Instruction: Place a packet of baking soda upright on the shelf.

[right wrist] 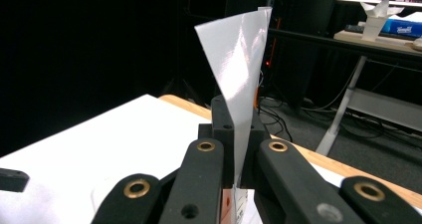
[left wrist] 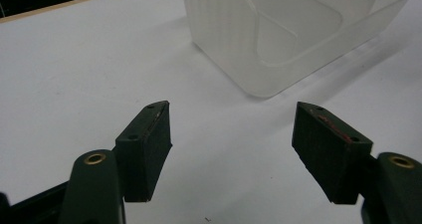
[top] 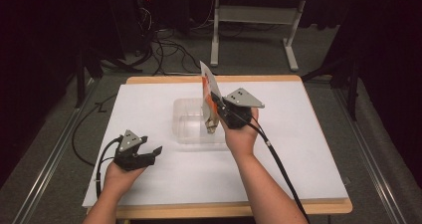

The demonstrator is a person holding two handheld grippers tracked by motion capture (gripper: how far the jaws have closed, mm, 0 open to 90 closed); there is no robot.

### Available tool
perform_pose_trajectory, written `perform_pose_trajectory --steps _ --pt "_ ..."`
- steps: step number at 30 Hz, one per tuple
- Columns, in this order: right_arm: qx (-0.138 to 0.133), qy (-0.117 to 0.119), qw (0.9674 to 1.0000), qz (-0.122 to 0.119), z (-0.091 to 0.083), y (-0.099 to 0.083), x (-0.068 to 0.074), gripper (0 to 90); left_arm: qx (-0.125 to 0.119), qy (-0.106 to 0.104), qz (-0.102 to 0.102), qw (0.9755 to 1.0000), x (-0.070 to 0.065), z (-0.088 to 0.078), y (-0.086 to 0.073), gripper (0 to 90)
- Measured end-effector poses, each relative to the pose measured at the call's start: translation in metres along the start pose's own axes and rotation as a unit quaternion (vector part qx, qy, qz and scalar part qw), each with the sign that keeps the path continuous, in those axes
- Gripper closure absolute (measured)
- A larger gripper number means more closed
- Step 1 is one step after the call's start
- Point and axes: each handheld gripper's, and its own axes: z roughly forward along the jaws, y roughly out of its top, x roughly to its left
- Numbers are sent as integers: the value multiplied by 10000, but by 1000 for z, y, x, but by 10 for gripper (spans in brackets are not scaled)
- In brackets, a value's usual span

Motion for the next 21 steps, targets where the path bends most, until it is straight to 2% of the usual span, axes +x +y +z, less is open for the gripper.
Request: perform_pose_trajectory --steps 12,21 --pt "149 -50 9999 -62 23 -13 0 900 42 -2 17 10000 -1 1 0 320" --pt "243 -38 9997 -63 32 -27 2 900 80 1 44 10000 -1 2 0 319"
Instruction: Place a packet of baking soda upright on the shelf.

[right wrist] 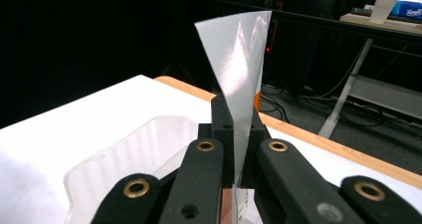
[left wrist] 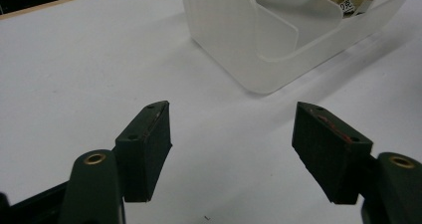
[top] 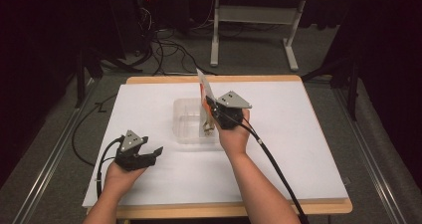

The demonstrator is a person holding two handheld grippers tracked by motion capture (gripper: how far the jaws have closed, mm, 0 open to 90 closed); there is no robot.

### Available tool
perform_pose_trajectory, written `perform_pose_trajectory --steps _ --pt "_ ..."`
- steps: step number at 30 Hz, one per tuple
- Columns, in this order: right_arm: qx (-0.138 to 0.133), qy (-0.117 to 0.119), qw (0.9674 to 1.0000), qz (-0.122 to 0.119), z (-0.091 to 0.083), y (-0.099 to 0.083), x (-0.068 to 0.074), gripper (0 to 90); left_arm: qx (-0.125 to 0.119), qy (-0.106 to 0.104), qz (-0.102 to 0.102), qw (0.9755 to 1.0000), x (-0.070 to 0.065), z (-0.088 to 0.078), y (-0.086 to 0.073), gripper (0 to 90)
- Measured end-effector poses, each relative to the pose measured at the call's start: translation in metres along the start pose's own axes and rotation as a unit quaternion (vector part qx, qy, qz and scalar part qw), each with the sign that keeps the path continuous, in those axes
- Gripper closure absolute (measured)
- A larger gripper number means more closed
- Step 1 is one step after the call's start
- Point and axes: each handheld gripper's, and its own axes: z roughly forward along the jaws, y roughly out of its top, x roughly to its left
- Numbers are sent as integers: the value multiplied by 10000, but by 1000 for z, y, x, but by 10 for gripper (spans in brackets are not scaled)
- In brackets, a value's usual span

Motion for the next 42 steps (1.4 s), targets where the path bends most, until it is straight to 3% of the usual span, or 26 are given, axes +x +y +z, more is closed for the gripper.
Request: perform_pose_trajectory --steps 12,29,42 --pt "1 81 9998 189 -2 -9 -2 900 8 3 16 10000 -1 1 0 319" --pt "-7 184 9995 265 -3 -17 2 900 15 4 22 10000 -1 1 0 320" --pt "71 217 9993 311 -14 -30 6 900 46 6 69 10000 -4 3 1 320"
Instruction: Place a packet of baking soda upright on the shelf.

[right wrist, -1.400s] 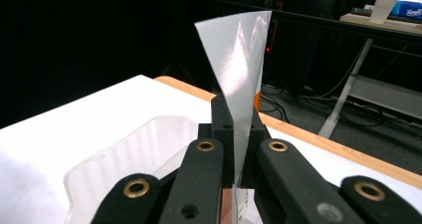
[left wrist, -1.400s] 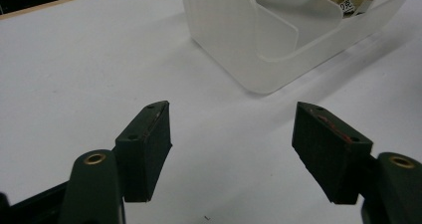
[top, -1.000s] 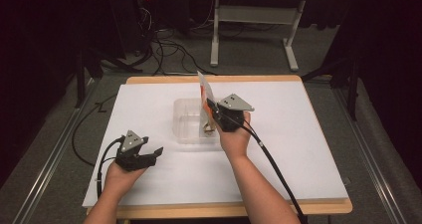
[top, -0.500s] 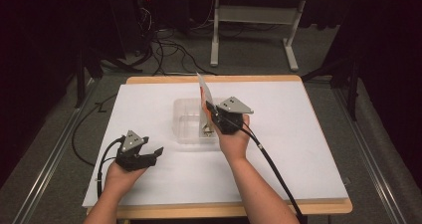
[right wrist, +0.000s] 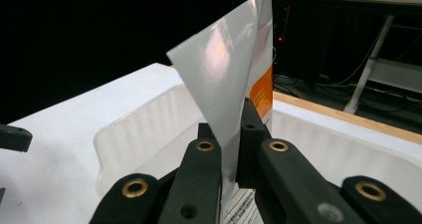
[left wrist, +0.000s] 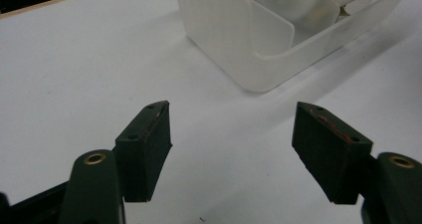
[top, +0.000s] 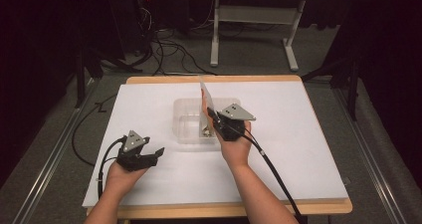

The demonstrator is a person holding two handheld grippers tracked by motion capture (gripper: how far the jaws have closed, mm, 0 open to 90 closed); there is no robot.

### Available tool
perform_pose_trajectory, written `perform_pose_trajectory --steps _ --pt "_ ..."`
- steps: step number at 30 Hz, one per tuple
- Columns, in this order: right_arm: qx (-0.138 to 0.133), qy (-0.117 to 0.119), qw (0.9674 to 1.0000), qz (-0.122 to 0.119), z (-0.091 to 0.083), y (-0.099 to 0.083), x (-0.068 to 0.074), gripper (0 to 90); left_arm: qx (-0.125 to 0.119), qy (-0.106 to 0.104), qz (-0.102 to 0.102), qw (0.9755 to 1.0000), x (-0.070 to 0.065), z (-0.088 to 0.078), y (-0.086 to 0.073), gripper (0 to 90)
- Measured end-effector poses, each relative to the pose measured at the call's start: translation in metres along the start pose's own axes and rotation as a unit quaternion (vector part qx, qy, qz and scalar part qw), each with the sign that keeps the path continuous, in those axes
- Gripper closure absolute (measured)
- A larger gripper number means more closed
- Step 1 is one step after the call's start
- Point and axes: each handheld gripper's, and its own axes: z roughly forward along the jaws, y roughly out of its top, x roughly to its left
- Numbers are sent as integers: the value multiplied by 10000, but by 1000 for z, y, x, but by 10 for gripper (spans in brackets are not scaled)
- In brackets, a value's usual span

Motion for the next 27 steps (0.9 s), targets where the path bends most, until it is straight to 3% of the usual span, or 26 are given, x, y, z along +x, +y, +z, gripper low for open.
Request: perform_pose_trajectory --steps 27 --pt "50 58 10000 -8 -4 -16 6 900 41 -3 24 10000 -1 1 0 320"
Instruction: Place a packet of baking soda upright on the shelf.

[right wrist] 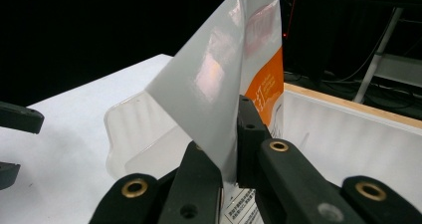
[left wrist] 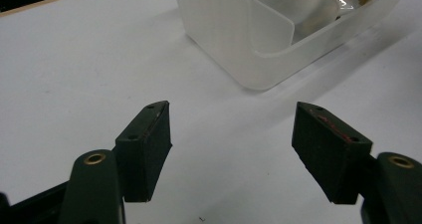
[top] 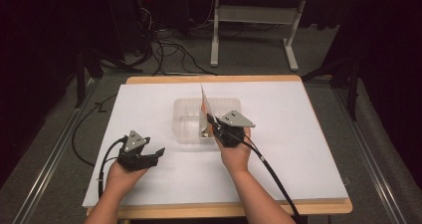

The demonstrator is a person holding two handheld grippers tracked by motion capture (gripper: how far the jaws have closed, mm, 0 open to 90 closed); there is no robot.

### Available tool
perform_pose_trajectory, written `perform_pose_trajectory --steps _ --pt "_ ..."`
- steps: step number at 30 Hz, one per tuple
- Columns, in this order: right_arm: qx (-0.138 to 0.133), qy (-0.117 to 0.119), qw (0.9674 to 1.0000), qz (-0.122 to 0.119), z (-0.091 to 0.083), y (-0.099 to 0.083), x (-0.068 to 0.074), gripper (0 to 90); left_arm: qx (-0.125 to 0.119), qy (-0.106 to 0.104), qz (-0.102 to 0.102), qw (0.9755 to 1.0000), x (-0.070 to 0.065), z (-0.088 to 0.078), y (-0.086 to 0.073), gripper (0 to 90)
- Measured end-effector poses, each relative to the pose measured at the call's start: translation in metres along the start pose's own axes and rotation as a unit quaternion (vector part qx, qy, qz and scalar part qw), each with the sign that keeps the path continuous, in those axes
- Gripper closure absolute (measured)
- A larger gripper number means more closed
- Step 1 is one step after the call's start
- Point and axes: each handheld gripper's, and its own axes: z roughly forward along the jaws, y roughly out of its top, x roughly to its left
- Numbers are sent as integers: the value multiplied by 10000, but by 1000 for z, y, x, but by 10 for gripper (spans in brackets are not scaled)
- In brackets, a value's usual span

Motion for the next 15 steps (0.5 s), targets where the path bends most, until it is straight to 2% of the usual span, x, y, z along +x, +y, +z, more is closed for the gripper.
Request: perform_pose_trajectory --steps 15 --pt "80 13 10000 -20 -2 4 0 866 -3 1 -15 10000 1 1 0 320"
